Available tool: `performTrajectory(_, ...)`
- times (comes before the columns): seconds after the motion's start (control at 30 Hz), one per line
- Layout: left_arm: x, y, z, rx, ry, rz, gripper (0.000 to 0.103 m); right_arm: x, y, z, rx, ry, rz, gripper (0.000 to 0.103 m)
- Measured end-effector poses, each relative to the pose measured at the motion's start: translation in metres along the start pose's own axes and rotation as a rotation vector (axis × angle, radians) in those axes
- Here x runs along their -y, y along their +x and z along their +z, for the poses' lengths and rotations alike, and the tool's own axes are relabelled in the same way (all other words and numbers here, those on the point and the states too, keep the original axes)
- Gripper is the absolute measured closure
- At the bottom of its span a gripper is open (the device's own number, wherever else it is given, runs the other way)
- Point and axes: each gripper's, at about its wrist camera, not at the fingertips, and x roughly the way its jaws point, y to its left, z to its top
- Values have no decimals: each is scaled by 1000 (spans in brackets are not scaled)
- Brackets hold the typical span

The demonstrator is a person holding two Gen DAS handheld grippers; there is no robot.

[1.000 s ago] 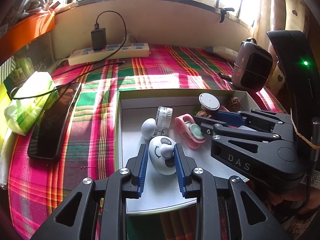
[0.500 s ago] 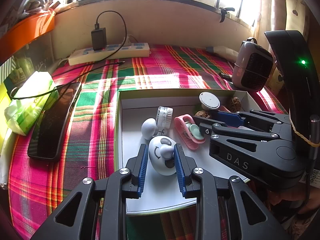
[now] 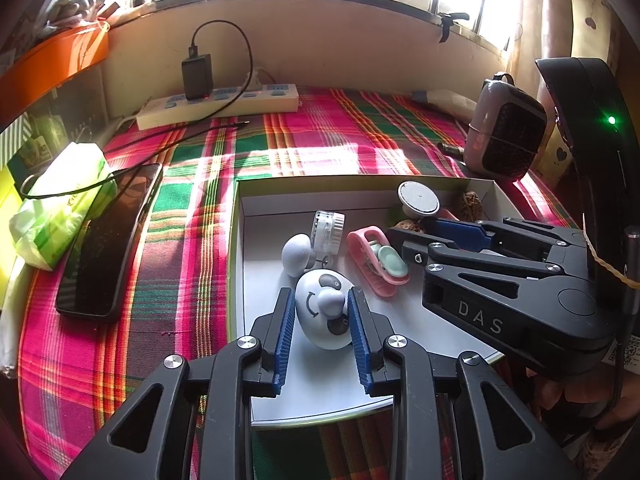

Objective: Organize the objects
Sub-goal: 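Lower and open the left tool releasing the white item while the right tool releases the walnut, then withdraw both open tools out of the box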

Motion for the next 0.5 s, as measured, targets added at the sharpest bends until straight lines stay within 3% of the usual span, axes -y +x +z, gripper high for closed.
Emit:
performTrajectory(0.13, -1, 0, -1, -1, -1, -1, 77, -1, -1, -1, 0, 0, -3, 70)
performTrajectory(0.23, -1, 0, -1, 0, 2, 2, 77, 1, -1, -2, -1, 11, 2, 62)
performTrajectory(0.5, -4, -3, -2, 6, -2, 13, 71, 1, -6, -5, 8, 22, -1, 61)
